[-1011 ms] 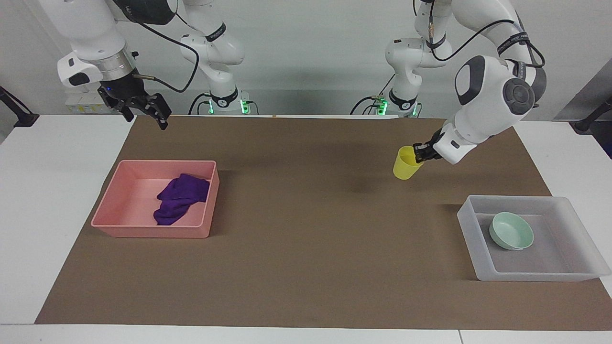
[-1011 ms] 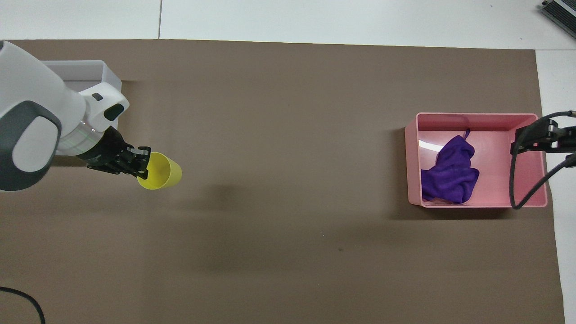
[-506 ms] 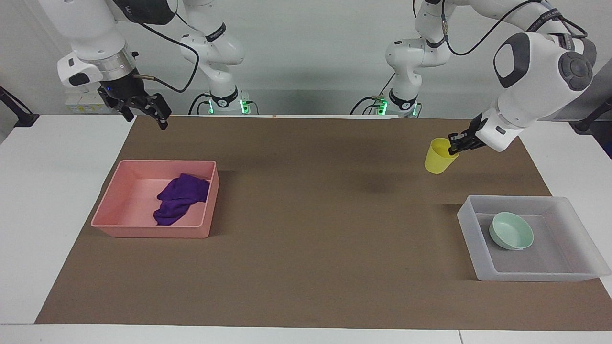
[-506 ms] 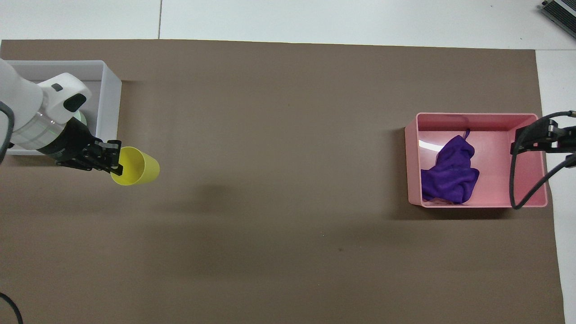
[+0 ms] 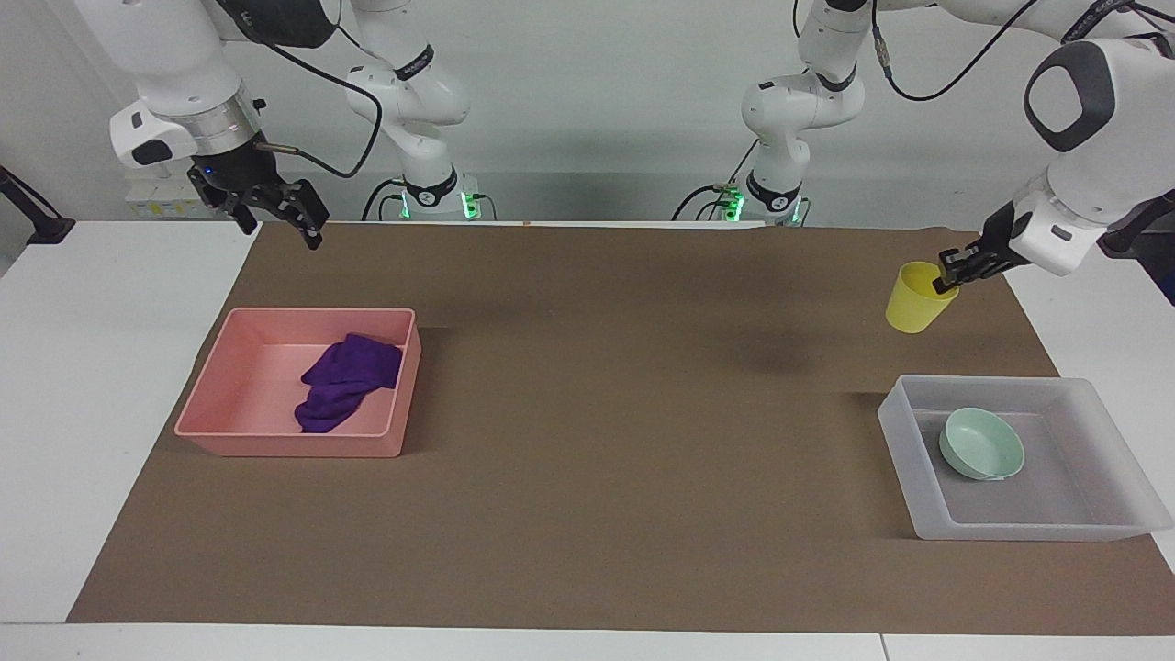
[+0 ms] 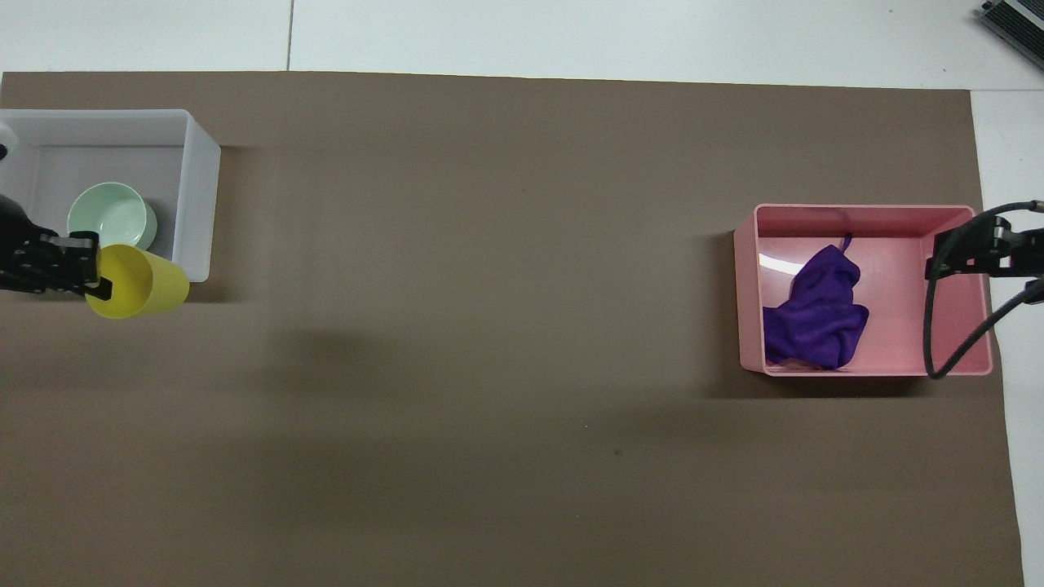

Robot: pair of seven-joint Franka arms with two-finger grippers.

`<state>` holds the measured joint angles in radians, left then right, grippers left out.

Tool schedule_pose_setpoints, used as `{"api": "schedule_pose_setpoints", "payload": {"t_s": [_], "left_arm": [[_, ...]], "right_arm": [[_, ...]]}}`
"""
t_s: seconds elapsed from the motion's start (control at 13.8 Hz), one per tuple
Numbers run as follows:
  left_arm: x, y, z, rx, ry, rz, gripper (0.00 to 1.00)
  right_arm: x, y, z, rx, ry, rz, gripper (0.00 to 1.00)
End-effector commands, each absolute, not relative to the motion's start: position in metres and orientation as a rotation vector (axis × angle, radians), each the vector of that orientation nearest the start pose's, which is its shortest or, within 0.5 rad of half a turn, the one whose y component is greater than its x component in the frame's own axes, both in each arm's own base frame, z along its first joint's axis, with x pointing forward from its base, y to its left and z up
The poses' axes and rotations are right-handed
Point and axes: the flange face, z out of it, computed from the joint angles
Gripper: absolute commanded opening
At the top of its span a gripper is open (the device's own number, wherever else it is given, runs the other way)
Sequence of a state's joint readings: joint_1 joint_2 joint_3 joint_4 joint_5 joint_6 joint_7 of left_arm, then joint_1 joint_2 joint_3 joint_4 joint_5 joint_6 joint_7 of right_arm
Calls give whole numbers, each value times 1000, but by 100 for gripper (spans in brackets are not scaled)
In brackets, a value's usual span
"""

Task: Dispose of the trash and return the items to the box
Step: 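Carry the yellow cup with the left gripper into the green bowl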

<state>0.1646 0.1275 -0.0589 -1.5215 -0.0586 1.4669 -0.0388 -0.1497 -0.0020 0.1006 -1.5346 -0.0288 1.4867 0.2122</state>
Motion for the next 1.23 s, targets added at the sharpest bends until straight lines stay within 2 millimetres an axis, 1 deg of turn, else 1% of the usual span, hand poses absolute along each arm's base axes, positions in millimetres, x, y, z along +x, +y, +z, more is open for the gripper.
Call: {"api": "schedule_pose_setpoints", "payload": {"t_s": [0.0, 0.07, 0.14, 0.22, 0.36, 0.51, 0.72, 1.16], "left_arm": [[599, 86, 566, -3157, -249, 153, 0], [605, 96, 565, -3145, -267, 83, 0], [614, 112, 551, -3141, -301, 66, 0], [620, 123, 545, -3138, -323, 29, 0], [628, 134, 537, -3127, -343, -37, 0], [632, 146, 524, -3112, -359, -19, 0], [648, 151, 497, -3110, -360, -59, 0], [667, 158, 447, -3104, -357, -54, 0]], "right_arm": [[541, -31, 635, -3137, 379, 95, 100], [542, -31, 634, -3137, 379, 98, 100], [542, -31, 634, -3137, 379, 98, 100], [542, -31, 634, -3137, 379, 98, 100], [541, -32, 635, -3137, 381, 95, 100], [542, -31, 634, -3137, 379, 98, 100], [541, -31, 635, -3137, 379, 95, 100], [541, -31, 635, -3137, 379, 95, 100]]}}
